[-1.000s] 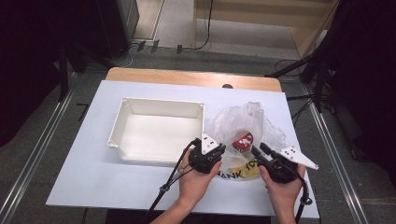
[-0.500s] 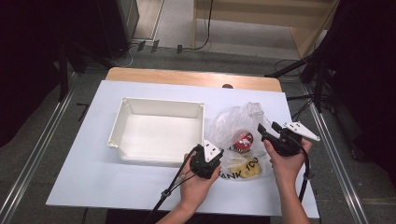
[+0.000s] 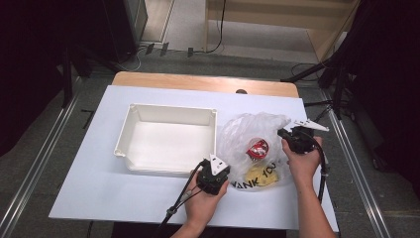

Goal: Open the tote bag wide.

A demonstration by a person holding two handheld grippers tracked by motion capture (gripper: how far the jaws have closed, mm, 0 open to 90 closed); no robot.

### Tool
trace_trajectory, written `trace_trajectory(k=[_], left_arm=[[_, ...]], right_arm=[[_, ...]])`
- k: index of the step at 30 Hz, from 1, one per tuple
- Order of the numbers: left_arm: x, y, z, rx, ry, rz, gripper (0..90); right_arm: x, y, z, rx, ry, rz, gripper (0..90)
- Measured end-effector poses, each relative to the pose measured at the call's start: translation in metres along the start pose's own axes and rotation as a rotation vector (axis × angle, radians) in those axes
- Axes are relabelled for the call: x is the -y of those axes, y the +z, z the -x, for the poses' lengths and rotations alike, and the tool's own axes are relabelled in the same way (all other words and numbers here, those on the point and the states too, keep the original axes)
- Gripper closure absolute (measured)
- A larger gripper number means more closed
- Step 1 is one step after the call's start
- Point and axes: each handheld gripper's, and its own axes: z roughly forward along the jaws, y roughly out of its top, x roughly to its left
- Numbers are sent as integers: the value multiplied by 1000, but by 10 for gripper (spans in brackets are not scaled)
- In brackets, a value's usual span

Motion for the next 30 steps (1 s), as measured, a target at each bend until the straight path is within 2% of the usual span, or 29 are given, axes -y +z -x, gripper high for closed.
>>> trace_trajectory(k=[2, 4, 5, 6, 7, 9, 10, 11, 13, 14, 15, 16, 17, 19, 20, 22, 23, 25, 27, 28, 29, 30], left_arm=[[1, -1, -2, -10, 15, -23, 900], [2, -1, -4, -16, 15, -40, 900], [2, -1, -5, -10, 5, -39, 900], [2, -1, -5, -10, 5, -39, 900], [2, 0, -8, 9, -16, -43, 900], [2, 0, -11, 18, -42, -47, 900], [2, 0, -11, 18, -42, -47, 900], [2, -1, -13, 20, -61, -47, 900], [2, -1, -12, 10, -50, -40, 900], [2, -1, -12, 10, -50, -40, 900], [3, -2, -10, 0, -31, -34, 900], [3, -2, -10, 0, -31, -34, 900], [3, -3, -9, 0, -31, -16, 897], [4, -5, -10, 1, -33, 1, 883], [4, -5, -10, 1, -33, 1, 879], [5, -6, -10, 9, -37, 12, 868], [5, -7, -10, 4, -39, 18, 841], [5, -7, -10, 8, -36, 24, 830], [6, -8, -10, 11, -31, 34, 819], [6, -8, -10, 11, -31, 34, 812], [6, -9, -11, 20, -36, 44, 800], [6, -9, -11, 24, -37, 48, 794]], right_arm=[[4, 6, 3, 23, 0, -39, 900], [10, 11, 7, 64, -5, -82, 900], [13, 12, 10, 86, 2, -93, 900], [13, 12, 10, 86, 2, -93, 900], [19, 11, 19, 120, 35, -106, 900], [23, 9, 25, 134, 52, -111, 900], [23, 9, 25, 134, 52, -111, 900], [26, 3, 30, 114, 81, -84, 838], [26, -6, 31, 79, 103, -33, 704], [26, -6, 31, 79, 103, -33, 704], [22, -17, 29, 42, 99, 27, 601], [22, -17, 29, 42, 99, 27, 601], [17, -31, 24, 8, 88, 85, 593], [13, -45, 15, -29, 73, 140, 593], [13, -45, 15, -29, 73, 140, 593], [9, -56, 4, -59, 33, 180, 609], [8, -63, -8, -90, -11, 202, 625], [8, -63, -18, -106, -53, 204, 642], [10, -56, -25, -118, -108, 166, 665], [10, -56, -25, -118, -108, 166, 665], [14, -42, -26, -127, -122, 100, 683], [15, -37, -23, -140, -108, 78, 688]])
